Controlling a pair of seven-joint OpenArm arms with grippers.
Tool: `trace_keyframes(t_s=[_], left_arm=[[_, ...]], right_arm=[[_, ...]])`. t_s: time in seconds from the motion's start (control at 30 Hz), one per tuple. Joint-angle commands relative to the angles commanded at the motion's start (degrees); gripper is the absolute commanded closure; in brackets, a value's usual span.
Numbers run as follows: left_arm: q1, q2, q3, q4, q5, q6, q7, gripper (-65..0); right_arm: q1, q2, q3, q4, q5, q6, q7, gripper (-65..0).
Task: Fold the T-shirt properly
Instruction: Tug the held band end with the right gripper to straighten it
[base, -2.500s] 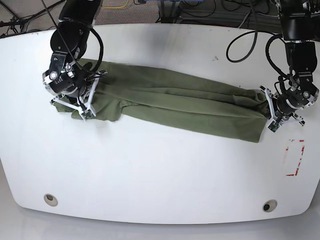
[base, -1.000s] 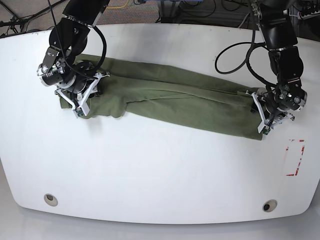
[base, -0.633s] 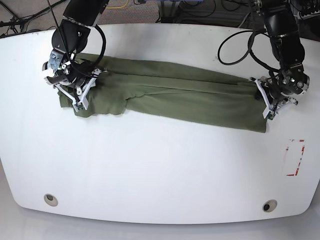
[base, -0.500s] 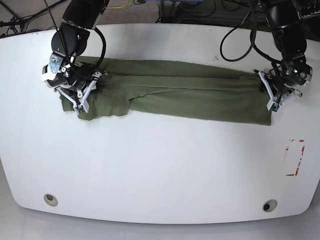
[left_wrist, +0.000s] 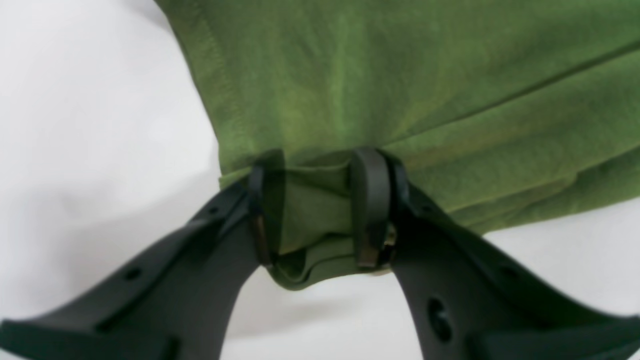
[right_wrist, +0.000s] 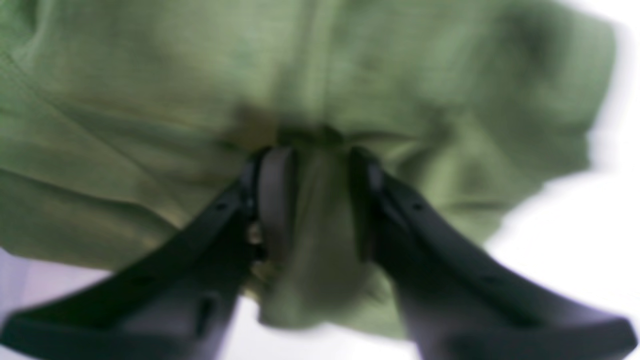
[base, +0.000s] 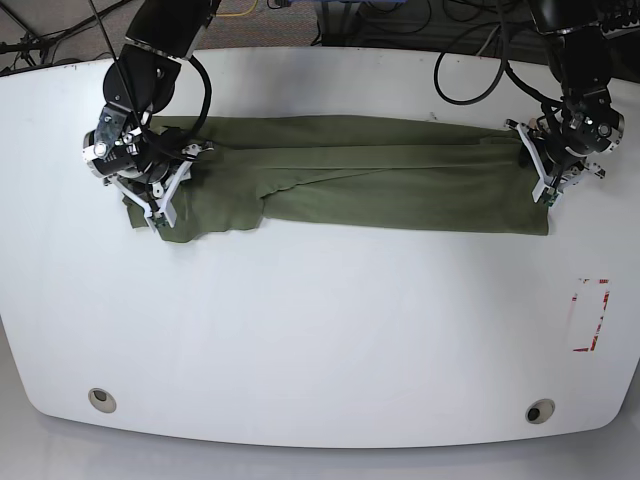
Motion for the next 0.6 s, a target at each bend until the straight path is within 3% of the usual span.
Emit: trace_keyframes(t_s=[0.1, 0.2, 0.6], left_arm=[[0.0, 0.0, 0.0, 0.0, 0.0, 0.0, 0.0, -19.7], [-0.2, 0.0, 0.0, 0.0, 0.0, 0.0, 0.0, -19.7], [-0.4, 0.0, 0.1, 0.2, 0.0, 0.0, 0.0, -19.7]], right_arm=[[2.4, 0.0, 0.1, 0.6, 0.0, 0.0, -1.4, -50.9], [5.2, 0.3, 0.2, -1.8, -0.1, 0.0, -1.3, -57.9], [13.5, 2.0, 0.2, -20.8, -0.1, 0.0, 4.9, -56.6]])
